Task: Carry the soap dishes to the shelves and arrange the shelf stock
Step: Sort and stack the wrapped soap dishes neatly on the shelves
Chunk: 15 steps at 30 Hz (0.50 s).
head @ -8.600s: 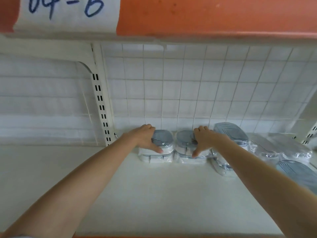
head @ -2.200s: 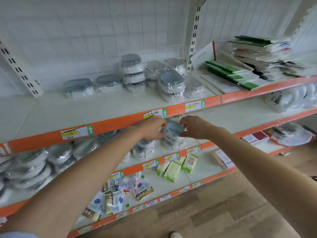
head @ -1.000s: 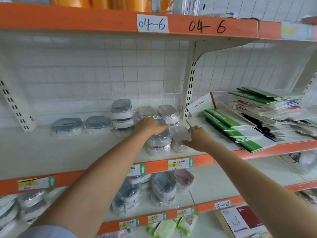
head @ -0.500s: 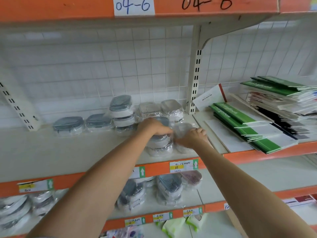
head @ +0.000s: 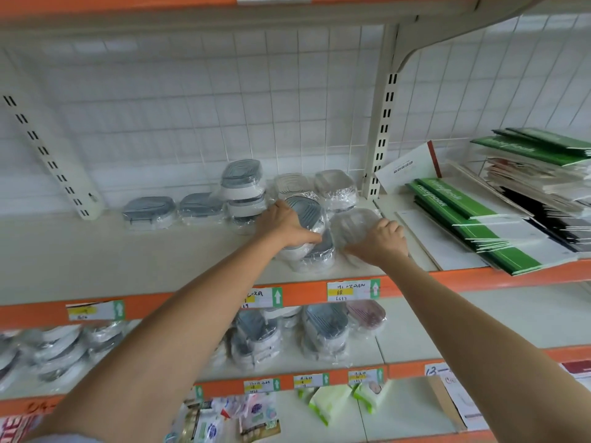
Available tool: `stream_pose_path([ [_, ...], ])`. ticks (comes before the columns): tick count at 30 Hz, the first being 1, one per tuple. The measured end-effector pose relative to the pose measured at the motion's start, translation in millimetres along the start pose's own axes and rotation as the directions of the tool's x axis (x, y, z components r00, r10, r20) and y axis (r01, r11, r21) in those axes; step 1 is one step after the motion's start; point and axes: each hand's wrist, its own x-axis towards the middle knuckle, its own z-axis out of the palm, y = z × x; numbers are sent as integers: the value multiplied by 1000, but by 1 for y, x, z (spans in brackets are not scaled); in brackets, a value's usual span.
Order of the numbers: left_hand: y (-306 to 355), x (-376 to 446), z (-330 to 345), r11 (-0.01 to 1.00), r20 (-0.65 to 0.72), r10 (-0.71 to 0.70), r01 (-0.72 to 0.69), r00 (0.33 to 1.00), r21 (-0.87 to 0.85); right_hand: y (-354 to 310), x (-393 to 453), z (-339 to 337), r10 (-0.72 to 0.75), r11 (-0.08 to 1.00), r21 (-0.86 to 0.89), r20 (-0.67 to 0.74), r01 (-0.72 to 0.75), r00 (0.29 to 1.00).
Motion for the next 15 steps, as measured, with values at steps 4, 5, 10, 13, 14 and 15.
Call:
stream_pose_path([
  [4,-4,-21,-3,1000,-3,26,-26,1000,12,0,-20,-5,-39,999,4,-50,39,998],
  [5,-4,-28,-3,999,-2,32,-31,1000,16,1,-27,-4,-36,999,3,-59,36,998],
  [10,-8,-71,9,997,-55,77,-76,996,28,9,-74,-3,-26,1000,9,-107,27,994],
  [13,-12,-100,17,992,-107,114,-109,988,56,20,-107,2,-26,1000,14,-136,28,990],
  [14,-14,-110,21,991,-113,124,-117,986,61,24,-116,5,-30,1000,5,-138,31,990],
  [15,-15,-120,24,990,-107,132,-126,985,68,28,-126,8,-30,1000,-3,-133,30,991],
])
